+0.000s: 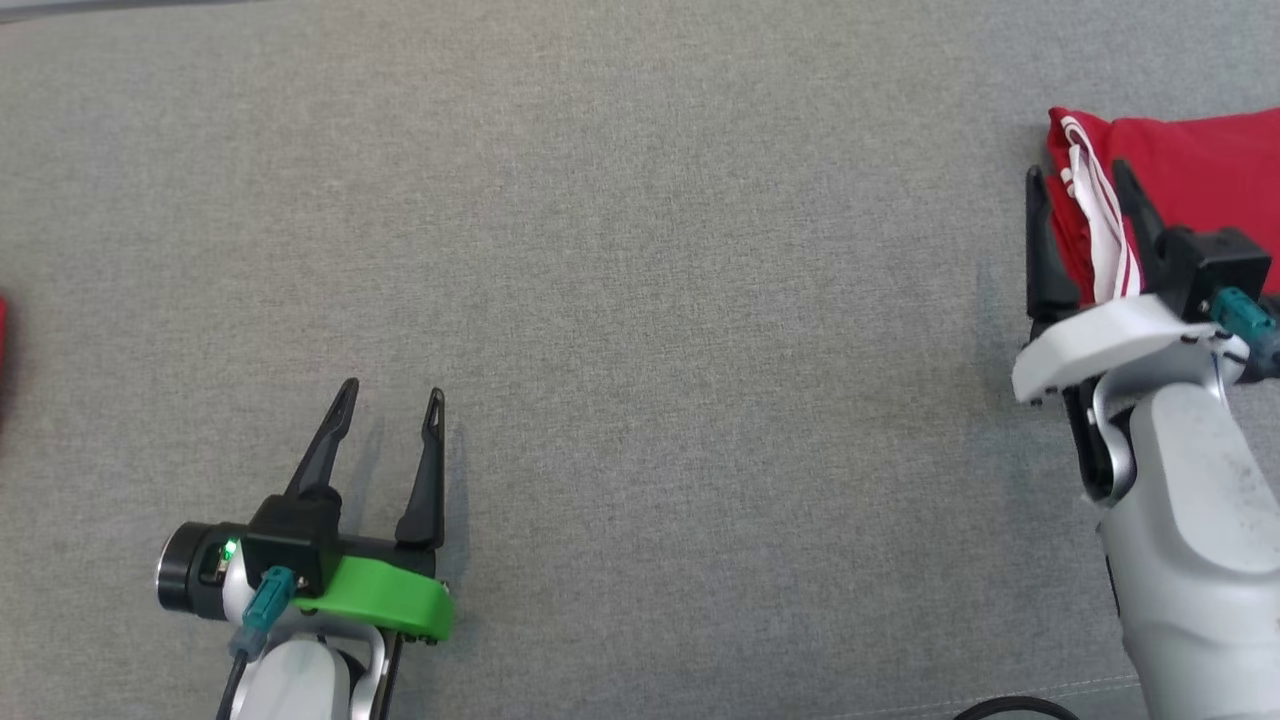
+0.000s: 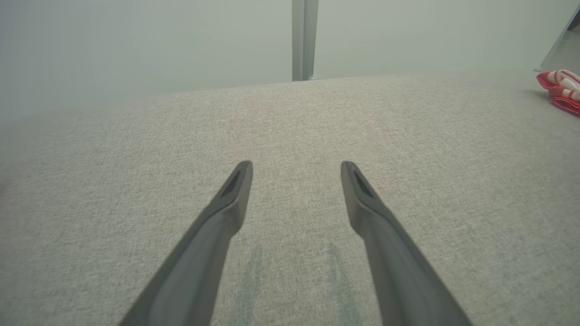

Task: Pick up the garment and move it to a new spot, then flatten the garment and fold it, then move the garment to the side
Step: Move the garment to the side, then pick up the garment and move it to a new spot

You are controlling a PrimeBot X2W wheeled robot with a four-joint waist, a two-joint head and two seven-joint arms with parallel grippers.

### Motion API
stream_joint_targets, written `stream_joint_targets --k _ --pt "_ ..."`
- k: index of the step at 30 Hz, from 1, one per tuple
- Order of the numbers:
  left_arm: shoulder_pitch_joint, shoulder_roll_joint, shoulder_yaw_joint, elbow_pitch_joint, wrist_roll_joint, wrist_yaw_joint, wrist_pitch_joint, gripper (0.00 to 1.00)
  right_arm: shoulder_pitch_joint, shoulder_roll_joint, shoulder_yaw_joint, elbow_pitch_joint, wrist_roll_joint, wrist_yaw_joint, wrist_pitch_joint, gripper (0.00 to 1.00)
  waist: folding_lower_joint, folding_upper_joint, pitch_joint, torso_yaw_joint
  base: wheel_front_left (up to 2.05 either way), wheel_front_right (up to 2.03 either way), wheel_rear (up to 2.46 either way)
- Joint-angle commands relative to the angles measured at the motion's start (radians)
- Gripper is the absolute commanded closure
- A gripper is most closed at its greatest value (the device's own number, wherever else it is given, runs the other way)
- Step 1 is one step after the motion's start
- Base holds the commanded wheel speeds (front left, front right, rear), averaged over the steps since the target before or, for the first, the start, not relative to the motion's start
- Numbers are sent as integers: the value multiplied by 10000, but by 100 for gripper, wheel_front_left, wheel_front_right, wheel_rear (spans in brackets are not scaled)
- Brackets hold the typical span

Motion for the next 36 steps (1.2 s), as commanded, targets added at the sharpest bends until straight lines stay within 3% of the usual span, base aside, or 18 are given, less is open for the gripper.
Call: stream_joint_targets --k 1,17,36 --pt "238 17 88 77 -65 23 2 0 546 36 46 -128 226 -19 -23 0 0 1 -493 226 0 0 0" --pt "1802 -51 986 410 -518 365 2 0 3498 803 697 -683 837 -18 -24 0 0 1 -2513 186 0 0 0" --pt "2664 -50 1284 398 -682 482 2 0 4910 893 970 -1273 1283 -19 -24 0 0 1 -3501 185 0 0 0"
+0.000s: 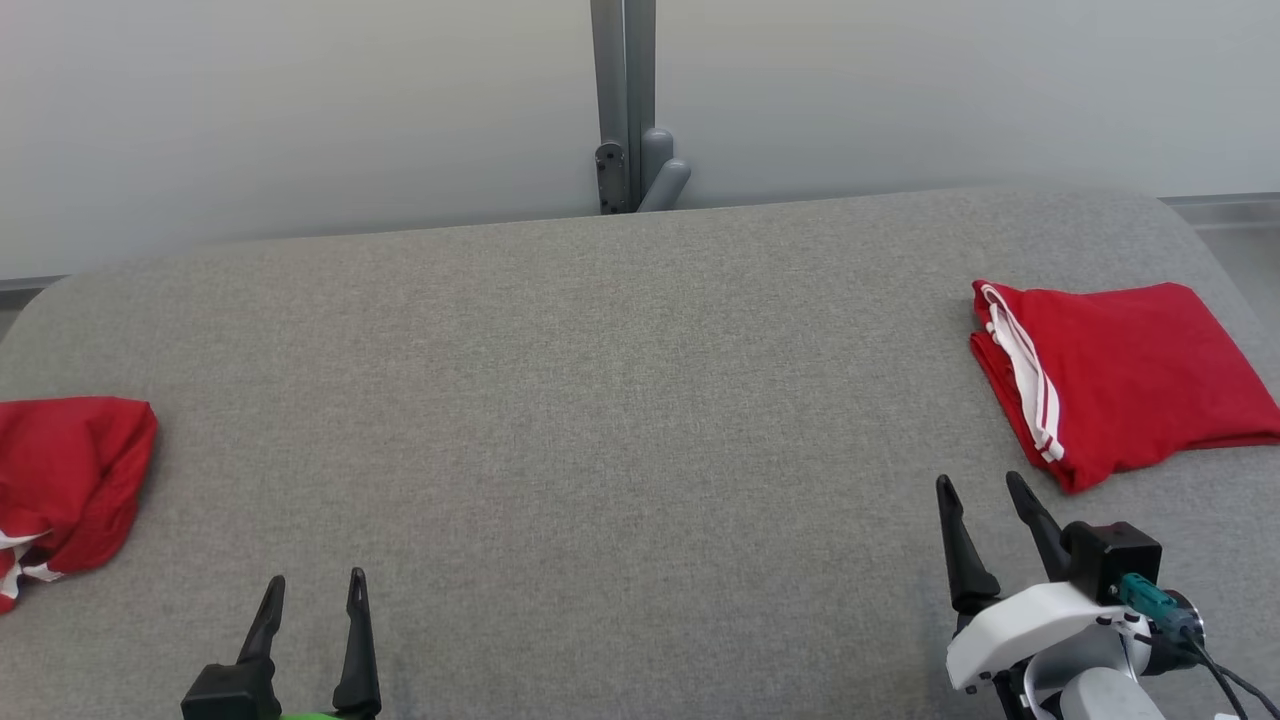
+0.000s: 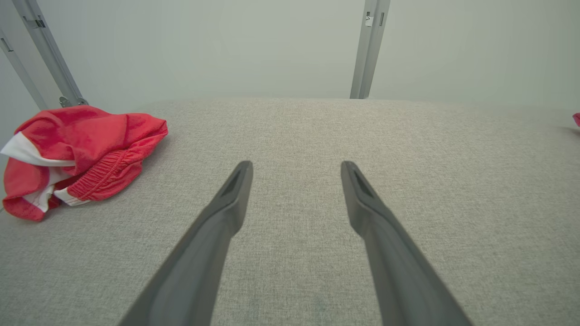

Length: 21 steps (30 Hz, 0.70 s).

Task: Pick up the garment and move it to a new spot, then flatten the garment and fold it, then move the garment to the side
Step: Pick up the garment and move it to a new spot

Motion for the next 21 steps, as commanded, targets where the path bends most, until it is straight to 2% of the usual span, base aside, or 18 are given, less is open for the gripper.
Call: stream_joint_targets --k 1,7,11,16,21 --pt "143 15 49 -29 -60 16 2 0 167 -20 27 -46 96 -16 -24 0 1 2 -13 21 0 0 0" --pt "42 14 -12 -18 -68 54 2 0 265 -23 70 -85 -14 -16 -24 0 1 2 29 236 0 0 0" --pt "-89 17 -32 -38 -50 110 2 0 244 -28 35 -218 -95 -16 -24 0 1 2 107 728 0 0 0" --pt "-161 23 109 -32 52 134 2 0 251 -25 139 -352 -25 -16 -24 0 1 2 247 1812 0 0 0" --pt "-264 23 411 -71 194 83 2 0 226 -20 178 -509 5 -16 -24 0 1 2 421 3266 0 0 0"
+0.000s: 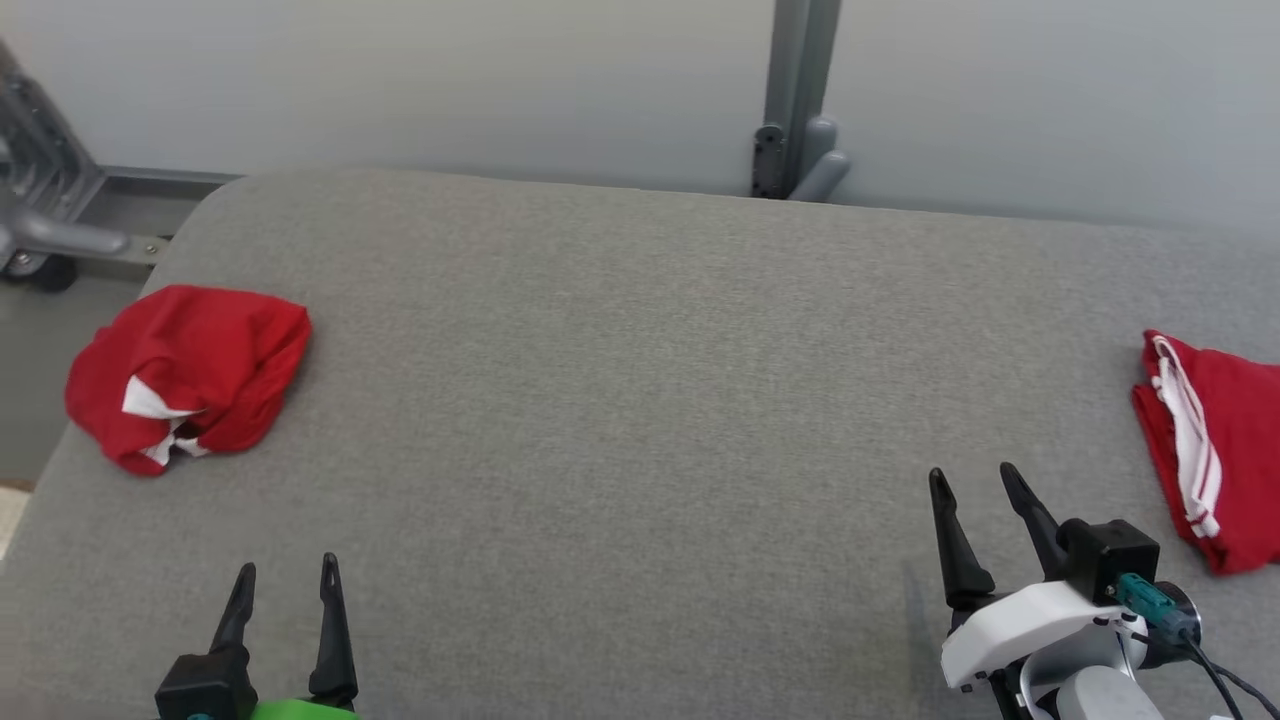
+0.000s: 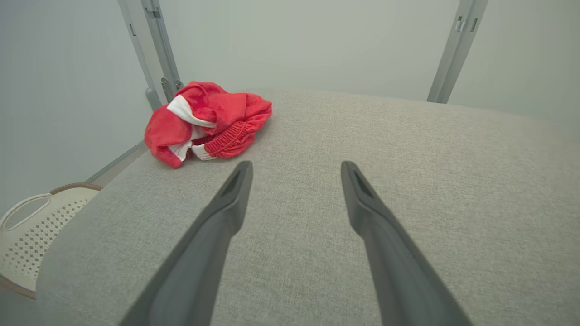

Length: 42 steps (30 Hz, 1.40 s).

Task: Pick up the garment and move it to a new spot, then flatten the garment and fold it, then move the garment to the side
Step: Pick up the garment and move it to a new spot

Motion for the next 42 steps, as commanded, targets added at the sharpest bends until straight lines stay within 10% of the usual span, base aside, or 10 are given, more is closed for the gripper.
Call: stream_joint_targets --k 1,9,20,31,42 --pt "-122 38 107 -52 97 -8 2 0 37 -27 49 -38 -72 -16 -24 0 1 0 263 1561 0 0 0" --pt "57 32 612 -96 90 53 2 0 207 -48 194 -206 -208 -16 -24 0 1 0 422 3265 0 0 0" --pt "338 32 981 -456 -459 459 3 0 -401 -222 812 -58 -85 -14 -24 0 1 0 868 3573 0 0 0" --pt "-608 35 796 357 -604 -234 3 0 -42 -484 515 -490 -289 -16 -24 0 1 0 1179 3504 0 0 0" --pt "-4377 370 1550 2168 -895 -768 3 0 -1257 -1555 990 -1749 -241 -16 -24 0 1 0 3694 1835 0 0 0"
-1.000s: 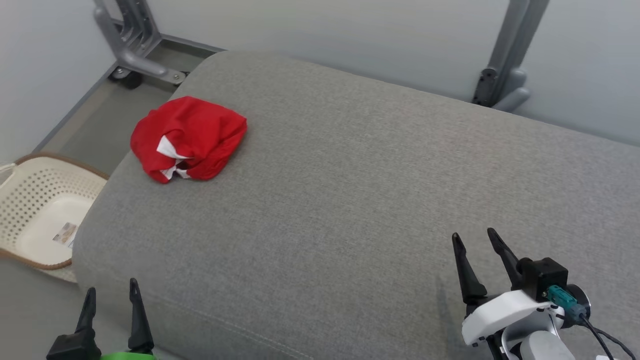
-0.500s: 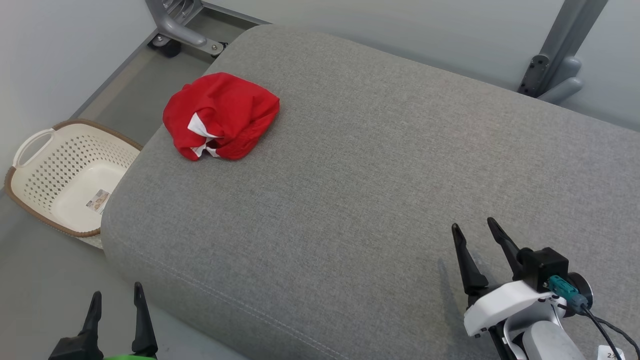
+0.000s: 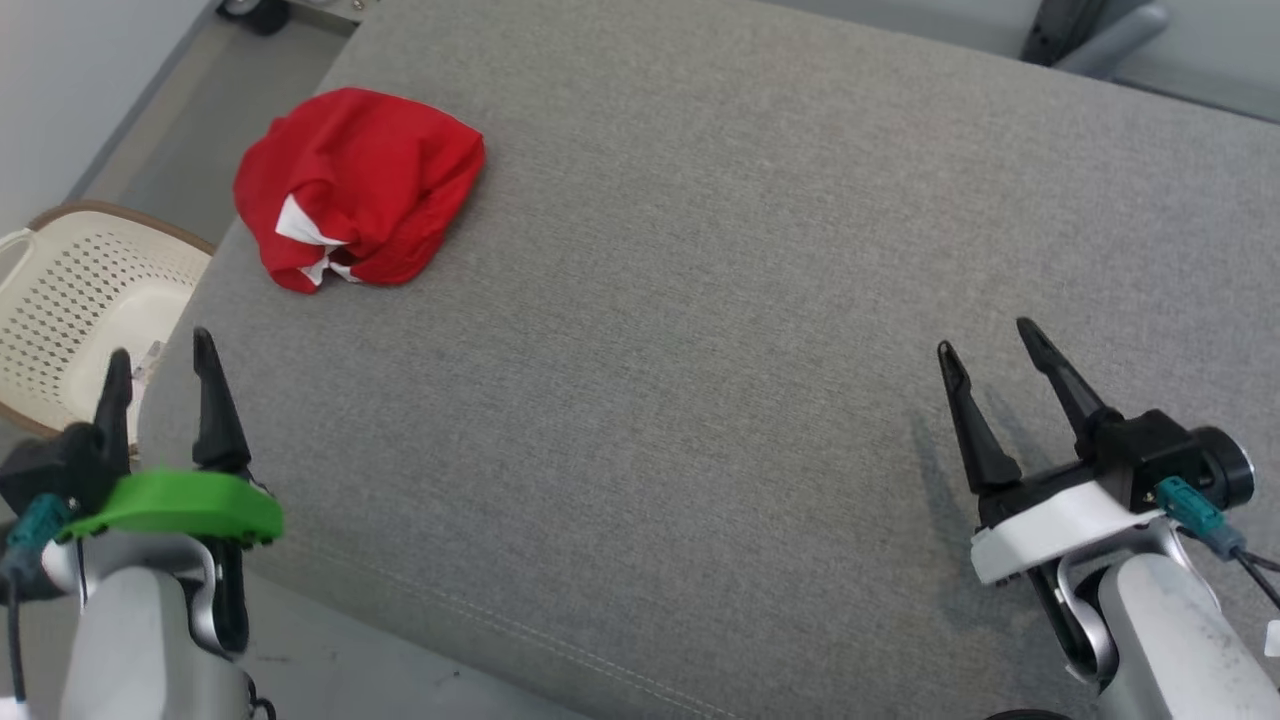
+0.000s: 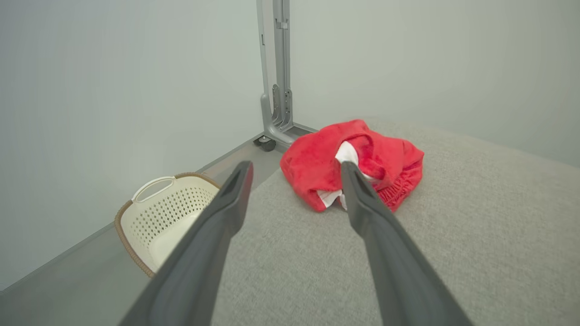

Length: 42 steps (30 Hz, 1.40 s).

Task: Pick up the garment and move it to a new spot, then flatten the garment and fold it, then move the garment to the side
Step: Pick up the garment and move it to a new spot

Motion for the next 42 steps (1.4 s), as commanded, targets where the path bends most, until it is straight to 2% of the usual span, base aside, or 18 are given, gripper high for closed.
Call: stream_joint_targets --k 1,10,13,18,19,20,25,29,34,39,42 --pt "-671 181 76 256 -61 -63 3 0 -301 -221 78 -222 106 -16 -24 0 0 -1 1491 -1248 0 0 0" --pt "-3046 1076 43 2224 -286 -71 3 0 -1154 -866 392 -1149 88 -14 -24 0 0 -1 2961 -2365 0 0 0" --pt "-3464 1285 114 2622 -250 -72 1 0 -1206 -962 292 -1306 79 -16 -24 0 0 -1 3165 -2534 0 0 0" --pt "-4229 1684 430 3873 -62 322 3 0 -1256 -1002 278 -1691 82 -16 -24 0 0 -1 3543 -2988 0 0 0" --pt "-4333 1739 462 4095 -26 417 3 53 -1225 -984 240 -1755 61 -16 -24 0 0 -1 3566 -3057 0 0 0" --pt "-4422 1789 527 4246 -22 497 3 100 -1193 -959 209 -1811 73 -16 -24 0 0 -1 3571 -3124 0 0 0" --pt "-4498 2126 782 4691 98 689 3 100 -1031 -643 163 -1895 167 -16 -24 0 0 -1 3263 -3500 0 0 0" --pt "-4375 2222 805 4499 157 457 3 100 -931 -379 138 -1783 271 -16 -24 0 0 -1 2820 -3766 0 0 0" --pt "-4034 1921 660 3713 79 77 3 100 -551 -30 84 -1513 491 -16 -24 0 0 -1 1952 -4137 0 0 0" --pt "-3649 1660 -210 2880 303 -56 3 100 -116 277 189 -1214 641 -16 -24 0 0 -1 1052 -4709 0 0 0" --pt "-3354 1331 -1171 2446 -42 -73 3 100 164 431 333 -1001 636 -16 -24 0 0 -1 560 -5095 0 0 0"
